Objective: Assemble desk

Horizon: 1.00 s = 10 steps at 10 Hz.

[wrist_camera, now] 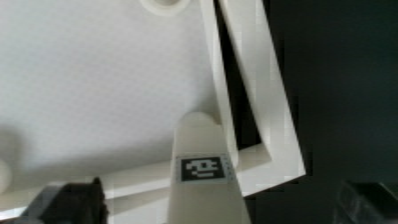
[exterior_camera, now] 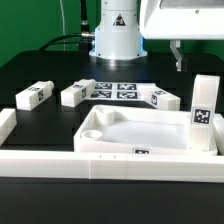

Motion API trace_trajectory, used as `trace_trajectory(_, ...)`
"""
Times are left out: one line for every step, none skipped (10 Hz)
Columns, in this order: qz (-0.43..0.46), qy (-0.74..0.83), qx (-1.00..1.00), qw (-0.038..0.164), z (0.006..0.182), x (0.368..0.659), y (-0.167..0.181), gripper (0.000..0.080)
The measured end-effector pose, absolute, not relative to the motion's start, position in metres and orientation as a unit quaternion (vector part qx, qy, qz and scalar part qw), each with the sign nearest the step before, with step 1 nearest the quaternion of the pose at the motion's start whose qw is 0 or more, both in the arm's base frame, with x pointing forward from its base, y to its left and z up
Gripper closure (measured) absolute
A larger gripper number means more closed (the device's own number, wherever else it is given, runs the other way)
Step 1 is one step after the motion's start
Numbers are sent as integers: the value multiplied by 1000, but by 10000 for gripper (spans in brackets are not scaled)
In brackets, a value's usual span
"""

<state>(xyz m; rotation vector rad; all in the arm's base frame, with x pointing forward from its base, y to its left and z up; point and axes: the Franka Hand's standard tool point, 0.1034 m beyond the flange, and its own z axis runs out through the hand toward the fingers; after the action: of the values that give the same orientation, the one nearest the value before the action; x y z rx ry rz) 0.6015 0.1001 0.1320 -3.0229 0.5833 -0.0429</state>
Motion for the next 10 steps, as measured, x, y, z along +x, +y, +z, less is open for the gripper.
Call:
trace_trajectory(-9,193,-981,30,133,598,102,150)
trace_trajectory(-9,192,-981,30,132,599,102,150)
trace_trajectory(-8,192,-981,30,132,599,102,150)
trace_trajectory(-8,192,-981,30,131,598,102,150)
trace_trajectory(-8,192,-981,30,131,598,102,150)
trace_trajectory(-8,192,-981,30,131,598,102,150)
trace_trajectory(-8,192,-981,30,131,598,102,150)
trace_trajectory(-8,192,-981,30,131,598,102,150)
trace_trajectory(-8,192,-981,30,130,598,102,150)
trace_trajectory(-8,189,-981,29,131,598,102,150)
